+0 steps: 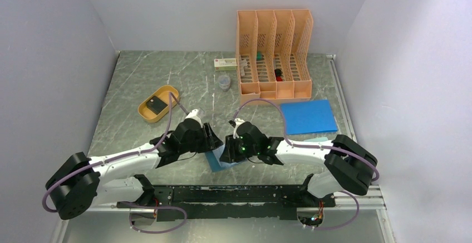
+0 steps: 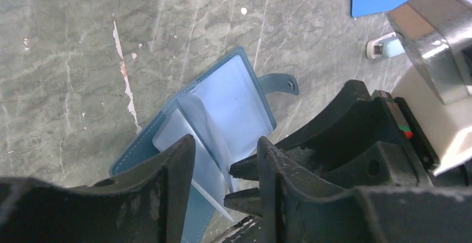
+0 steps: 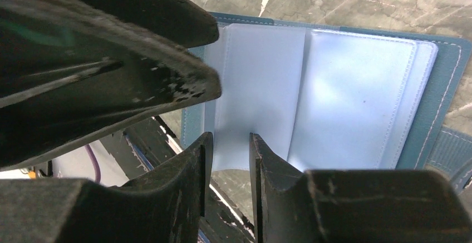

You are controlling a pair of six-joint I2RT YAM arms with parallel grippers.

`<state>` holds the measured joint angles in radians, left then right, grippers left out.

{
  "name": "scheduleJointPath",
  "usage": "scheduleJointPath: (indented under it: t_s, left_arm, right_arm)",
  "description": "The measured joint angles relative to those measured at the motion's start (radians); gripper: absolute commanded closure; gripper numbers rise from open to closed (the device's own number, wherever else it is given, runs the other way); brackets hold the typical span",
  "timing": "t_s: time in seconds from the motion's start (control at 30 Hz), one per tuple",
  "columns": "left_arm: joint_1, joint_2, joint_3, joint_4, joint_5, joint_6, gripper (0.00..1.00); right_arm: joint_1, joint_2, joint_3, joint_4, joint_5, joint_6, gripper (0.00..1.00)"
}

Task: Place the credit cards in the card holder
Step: Open the card holder at the center of the board.

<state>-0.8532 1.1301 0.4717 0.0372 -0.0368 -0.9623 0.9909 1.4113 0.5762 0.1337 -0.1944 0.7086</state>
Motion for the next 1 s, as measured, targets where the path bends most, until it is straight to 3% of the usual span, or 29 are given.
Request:
scheduleJointPath:
  t_s: [0.33,0.5,0.63,0.83,1.0]
  left_arm:
    - [0.000,0.098,0.000,0.024,0.026,0.007,0.95]
    - [0.001,0.113,0.000,0.025,0.026,0.032,0.95]
    - [0.001,0.122,0.000,0.040,0.042,0.089,0.95]
    - [0.001,0.267,0.012,0.141,0.163,0.179,0.95]
    - [0.001,0.356,0.035,0.197,0.251,0.201,0.95]
  right_arm:
    - [0.009,0.003,0.000,0.001,0.000,0.000,0.66]
    - [0.011,-0.020,0.000,-0.021,0.016,-0.008,0.61]
    - [0.013,-0.157,-0.018,-0.069,0.080,-0.011,0.57]
    - [0.013,-0.380,-0.091,-0.140,0.201,-0.006,0.53]
    - [0.014,-0.394,-0.126,-0.209,0.237,0.005,0.47]
